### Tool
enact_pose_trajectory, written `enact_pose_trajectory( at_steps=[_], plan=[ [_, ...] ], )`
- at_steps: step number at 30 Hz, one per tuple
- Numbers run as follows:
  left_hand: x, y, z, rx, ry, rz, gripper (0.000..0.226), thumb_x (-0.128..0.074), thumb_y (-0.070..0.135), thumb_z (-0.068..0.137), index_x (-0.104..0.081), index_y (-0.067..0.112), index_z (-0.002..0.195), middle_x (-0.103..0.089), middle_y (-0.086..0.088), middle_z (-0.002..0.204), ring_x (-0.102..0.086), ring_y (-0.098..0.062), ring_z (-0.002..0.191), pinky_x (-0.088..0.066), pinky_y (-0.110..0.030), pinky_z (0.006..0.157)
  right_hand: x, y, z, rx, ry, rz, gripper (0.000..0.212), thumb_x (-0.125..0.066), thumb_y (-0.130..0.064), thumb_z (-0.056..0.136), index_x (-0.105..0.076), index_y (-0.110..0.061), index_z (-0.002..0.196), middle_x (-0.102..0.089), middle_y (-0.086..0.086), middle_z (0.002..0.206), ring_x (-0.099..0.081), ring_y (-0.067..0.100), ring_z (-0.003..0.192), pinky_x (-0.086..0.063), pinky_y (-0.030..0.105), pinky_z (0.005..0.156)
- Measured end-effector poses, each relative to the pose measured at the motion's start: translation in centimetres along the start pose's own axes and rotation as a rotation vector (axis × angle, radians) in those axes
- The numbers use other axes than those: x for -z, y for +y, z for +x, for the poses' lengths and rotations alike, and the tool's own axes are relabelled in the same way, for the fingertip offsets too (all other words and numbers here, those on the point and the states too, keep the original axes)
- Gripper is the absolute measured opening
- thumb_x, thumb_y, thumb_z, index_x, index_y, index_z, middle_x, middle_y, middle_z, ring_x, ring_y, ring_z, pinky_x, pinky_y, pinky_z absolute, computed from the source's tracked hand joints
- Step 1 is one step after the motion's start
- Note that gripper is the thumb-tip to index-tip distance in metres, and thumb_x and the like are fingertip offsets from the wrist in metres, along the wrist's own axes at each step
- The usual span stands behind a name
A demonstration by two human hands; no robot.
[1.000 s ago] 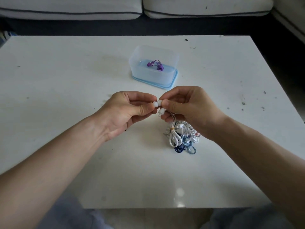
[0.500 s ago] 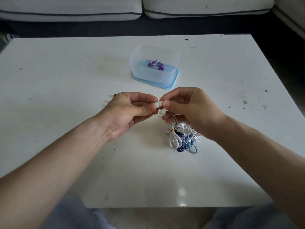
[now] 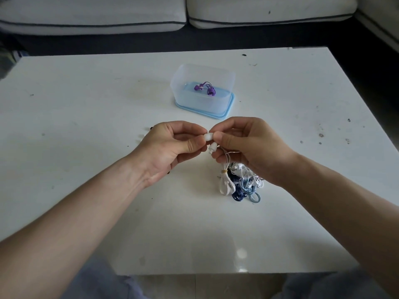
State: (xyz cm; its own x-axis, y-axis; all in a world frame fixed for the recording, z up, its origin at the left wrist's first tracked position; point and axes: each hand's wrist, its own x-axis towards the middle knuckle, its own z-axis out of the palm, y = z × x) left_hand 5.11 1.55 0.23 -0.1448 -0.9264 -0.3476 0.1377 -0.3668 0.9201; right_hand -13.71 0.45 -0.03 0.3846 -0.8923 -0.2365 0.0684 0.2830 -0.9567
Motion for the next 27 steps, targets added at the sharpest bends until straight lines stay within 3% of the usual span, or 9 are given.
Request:
enact_pose_trajectory(
  at_steps=[4, 7, 9, 11, 13, 16, 19, 22, 27],
  plan=[
    [0.0, 0.0, 0.2, -0.1, 0.021, 0.139, 0.021, -0.077, 0.021, 0.063, -0.071, 0.017, 0.083, -0.073, -0.005, 0.08, -0.07, -0.016, 0.072, -0.053, -0.02, 0.066, 0.0, -0.1, 0.1, -0.093, -0.022, 0.119, 0.007, -0.068, -0.009, 0.087, -0.067, -0.003, 0.091, -0.068, 0.012, 0.081, -0.066, 0.022, 0.069, -0.057, 0.029, 0.065],
    [0.1, 0.0, 0.2, -0.141, 0.014, 0.223, 0.008, -0.072, 0.012, 0.081, -0.072, 0.016, 0.088, -0.075, -0.004, 0.082, -0.071, -0.016, 0.075, -0.054, -0.021, 0.068, -0.2, 0.2, 0.3, -0.154, 0.012, 0.176, 0.005, -0.062, -0.004, 0.093, -0.067, -0.003, 0.091, -0.066, 0.01, 0.079, -0.067, 0.022, 0.071, -0.059, 0.027, 0.066],
    [0.6, -0.1, 0.4, -0.179, 0.048, 0.346, 0.012, -0.065, 0.007, 0.091, -0.073, 0.015, 0.093, -0.076, -0.003, 0.085, -0.071, -0.015, 0.078, -0.055, -0.022, 0.068, -0.3, 0.2, 0.5, -0.198, 0.04, 0.232, 0.007, -0.06, -0.003, 0.095, -0.066, -0.002, 0.093, -0.065, 0.01, 0.077, -0.067, 0.023, 0.072, -0.057, 0.026, 0.064],
    [1.1, -0.5, 0.9, -0.253, 0.154, 0.552, 0.017, -0.063, 0.007, 0.092, -0.074, 0.02, 0.092, -0.075, 0.003, 0.087, -0.07, -0.013, 0.079, -0.054, -0.023, 0.067, -0.4, 0.2, 0.6, -0.237, 0.053, 0.318, 0.012, -0.057, -0.004, 0.095, -0.068, -0.004, 0.089, -0.062, 0.009, 0.075, -0.066, 0.023, 0.071, -0.054, 0.026, 0.061],
    [1.8, -0.9, 1.7, -0.322, 0.277, 0.763, 0.021, -0.064, 0.008, 0.09, -0.073, 0.027, 0.089, -0.072, 0.012, 0.087, -0.064, -0.002, 0.077, -0.05, -0.014, 0.068, -0.3, 0.2, 0.6, -0.257, 0.053, 0.381, 0.013, -0.055, -0.005, 0.094, -0.065, -0.006, 0.086, -0.058, 0.006, 0.073, -0.063, 0.021, 0.068, -0.051, 0.025, 0.06],
    [3.5, -1.2, 3.4, -0.302, 0.403, 0.905, 0.022, -0.062, 0.008, 0.089, -0.071, 0.028, 0.092, -0.069, 0.015, 0.092, -0.06, 0.001, 0.074, -0.042, -0.005, 0.063, -0.2, 0.4, 0.8, -0.246, 0.063, 0.416, 0.009, -0.053, -0.003, 0.093, -0.06, -0.009, 0.092, -0.056, 0.006, 0.074, -0.061, 0.018, 0.064, -0.049, 0.025, 0.061],
    [5.0, -1.5, 5.6, -0.261, 0.451, 1.057, 0.022, -0.061, 0.013, 0.087, -0.069, 0.032, 0.092, -0.068, 0.012, 0.097, -0.062, -0.006, 0.081, -0.047, -0.02, 0.071, -0.3, 0.8, 1.2, -0.222, 0.102, 0.373, 0.017, -0.055, 0.005, 0.091, -0.066, -0.007, 0.097, -0.061, 0.011, 0.077, -0.059, 0.016, 0.061, -0.05, 0.026, 0.062],
    [5.3, -1.9, 7.3, -0.194, 0.363, 1.272, 0.025, -0.063, 0.016, 0.085, -0.069, 0.03, 0.104, -0.064, 0.007, 0.107, -0.06, -0.016, 0.098, -0.048, -0.032, 0.084, -0.3, 1.0, 1.4, -0.218, 0.141, 0.317, 0.019, -0.059, 0.012, 0.086, -0.066, -0.006, 0.088, -0.062, 0.013, 0.078, -0.055, 0.017, 0.062, -0.051, 0.025, 0.059],
    [5.1, -2.2, 9.5, -0.146, 0.325, 1.381, 0.026, -0.067, 0.026, 0.085, -0.067, 0.027, 0.111, -0.063, 0.003, 0.111, -0.058, -0.021, 0.103, -0.047, -0.037, 0.09, -0.1, 0.6, 1.4, -0.196, 0.176, 0.296, 0.02, -0.062, 0.014, 0.084, -0.062, -0.006, 0.08, -0.061, 0.017, 0.078, -0.054, 0.019, 0.065, -0.052, 0.022, 0.059]
  ],
)
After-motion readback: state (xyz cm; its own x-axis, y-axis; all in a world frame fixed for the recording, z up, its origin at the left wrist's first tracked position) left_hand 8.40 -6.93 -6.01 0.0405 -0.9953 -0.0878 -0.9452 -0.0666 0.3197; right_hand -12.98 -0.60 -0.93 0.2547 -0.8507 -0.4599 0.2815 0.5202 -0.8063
